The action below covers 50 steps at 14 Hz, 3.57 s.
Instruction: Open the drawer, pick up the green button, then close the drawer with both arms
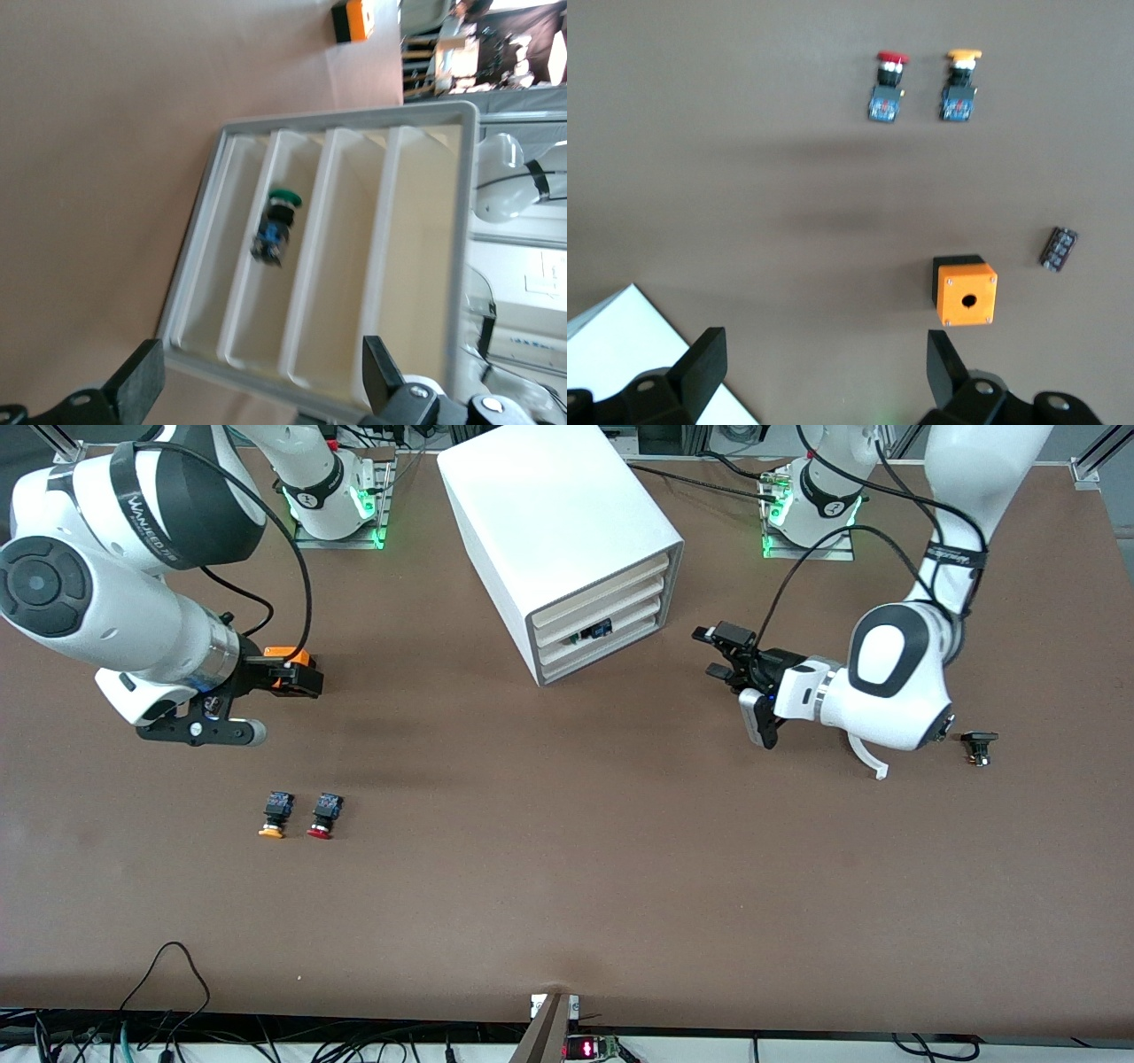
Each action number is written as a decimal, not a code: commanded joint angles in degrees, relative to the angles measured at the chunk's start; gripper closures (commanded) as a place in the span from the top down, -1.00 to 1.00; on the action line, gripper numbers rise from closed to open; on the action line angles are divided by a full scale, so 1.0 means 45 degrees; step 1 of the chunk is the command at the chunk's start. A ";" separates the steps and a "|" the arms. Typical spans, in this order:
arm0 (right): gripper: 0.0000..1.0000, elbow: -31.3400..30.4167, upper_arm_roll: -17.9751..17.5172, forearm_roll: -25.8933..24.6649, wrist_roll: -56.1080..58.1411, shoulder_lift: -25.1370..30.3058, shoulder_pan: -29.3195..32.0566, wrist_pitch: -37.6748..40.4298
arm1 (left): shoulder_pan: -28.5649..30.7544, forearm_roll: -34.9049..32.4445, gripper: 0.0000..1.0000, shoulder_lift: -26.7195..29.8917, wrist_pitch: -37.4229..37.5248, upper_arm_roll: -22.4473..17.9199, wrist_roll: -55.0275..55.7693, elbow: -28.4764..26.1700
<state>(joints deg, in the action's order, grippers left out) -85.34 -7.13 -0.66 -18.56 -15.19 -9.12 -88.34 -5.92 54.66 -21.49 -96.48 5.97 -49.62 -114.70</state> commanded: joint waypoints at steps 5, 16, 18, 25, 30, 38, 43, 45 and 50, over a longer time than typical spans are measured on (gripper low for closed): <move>1.00 -0.0078 0.0003 -0.0009 -0.0583 -0.0023 -0.1157 0.0257 | -0.0402 0.4210 0.84 -0.0829 -0.2914 0.1403 -0.3987 -0.2904; 1.00 0.0039 0.0120 -0.1728 -0.1950 -0.0238 -0.1704 -0.0485 | -0.0402 0.6643 0.09 -0.2665 -0.2818 0.2266 -0.6669 -0.3553; 1.00 0.0058 0.0120 -0.1689 -0.1970 -0.0238 -0.1743 -0.0544 | -0.0383 0.6643 -0.38 -0.2645 -0.2799 0.2286 -0.6688 -0.3709; 1.00 0.0117 0.0081 -0.0714 -0.4035 -0.0394 -0.1821 -0.2123 | -0.0208 0.6643 -1.00 -0.2626 -0.2701 0.2286 -0.6630 -0.3730; 1.00 0.0856 -0.0017 0.0533 -0.6593 -0.0841 -0.1957 -0.2537 | 0.0885 0.5808 -1.00 -0.2684 -0.2623 0.2130 -0.5889 -0.2737; 1.00 0.4603 0.0003 0.0792 -1.3855 -0.3670 -0.4357 -0.2731 | 0.2447 0.2874 -1.00 -0.4303 -0.2584 0.2032 -0.3720 0.0681; 1.00 0.5175 0.0061 0.0714 -1.6714 -0.5448 -0.6290 -0.4234 | 0.2643 0.2385 0.07 -0.4306 -0.2526 0.1974 -0.3290 0.1036; 1.00 0.5195 0.0100 0.0714 -1.7377 -0.6094 -0.6820 -0.4702 | 0.2703 0.2385 1.00 -0.4170 -0.2351 0.1974 -0.3252 0.0977; 1.00 0.5351 0.0081 0.0714 -1.9056 -0.6915 -0.7601 -0.6125 | 0.2936 0.0829 1.00 -0.2513 -0.1161 0.1857 0.0623 0.1269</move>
<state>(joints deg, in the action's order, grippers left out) -64.09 -7.36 2.36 -100.91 -44.06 -41.90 -113.75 6.19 63.40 -38.14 -104.39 14.55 -56.10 -109.19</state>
